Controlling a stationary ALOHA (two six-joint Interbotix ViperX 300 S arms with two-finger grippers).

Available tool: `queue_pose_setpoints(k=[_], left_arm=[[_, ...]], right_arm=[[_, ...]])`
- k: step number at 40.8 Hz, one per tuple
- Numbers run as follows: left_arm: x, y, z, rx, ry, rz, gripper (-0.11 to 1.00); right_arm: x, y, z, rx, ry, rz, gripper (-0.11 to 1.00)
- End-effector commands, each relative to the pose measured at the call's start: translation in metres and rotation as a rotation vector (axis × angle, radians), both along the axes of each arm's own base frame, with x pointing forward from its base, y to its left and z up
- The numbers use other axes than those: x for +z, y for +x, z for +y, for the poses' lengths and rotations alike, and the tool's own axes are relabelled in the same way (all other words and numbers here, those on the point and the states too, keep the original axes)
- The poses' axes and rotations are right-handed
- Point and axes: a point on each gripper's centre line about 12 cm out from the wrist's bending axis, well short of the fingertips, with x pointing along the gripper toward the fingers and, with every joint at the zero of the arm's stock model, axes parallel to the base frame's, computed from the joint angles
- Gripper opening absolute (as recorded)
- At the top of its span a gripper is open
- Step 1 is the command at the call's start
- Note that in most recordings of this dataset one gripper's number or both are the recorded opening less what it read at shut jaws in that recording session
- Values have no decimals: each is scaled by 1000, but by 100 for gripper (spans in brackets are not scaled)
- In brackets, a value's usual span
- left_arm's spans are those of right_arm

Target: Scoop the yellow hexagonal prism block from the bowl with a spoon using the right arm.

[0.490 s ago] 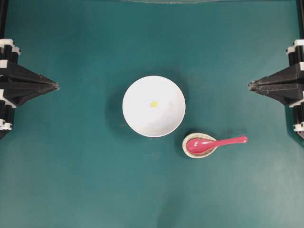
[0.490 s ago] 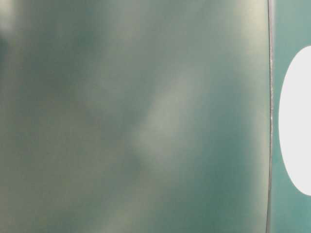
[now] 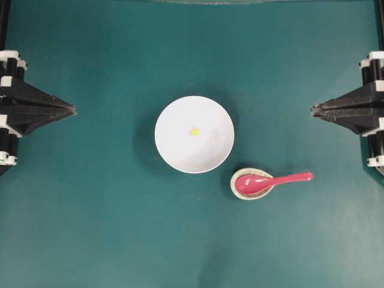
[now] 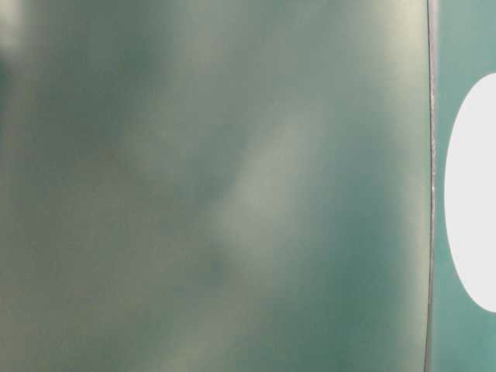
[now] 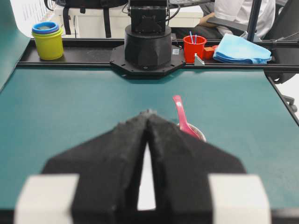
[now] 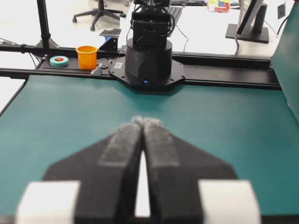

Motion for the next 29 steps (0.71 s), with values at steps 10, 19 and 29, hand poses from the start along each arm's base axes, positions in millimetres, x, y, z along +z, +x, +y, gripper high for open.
queue_pose_setpoints(k=[10, 19, 29], left_arm=[[10, 3, 0, 1, 3, -23, 4], [11, 3, 0, 1, 3, -28, 4], [11, 3, 0, 1, 3, -31, 4]], right_arm=[[-5, 5, 0, 1, 3, 23, 57], [-27, 15, 1, 4, 10, 97, 61], [-64, 20, 3, 11, 43, 125, 61]])
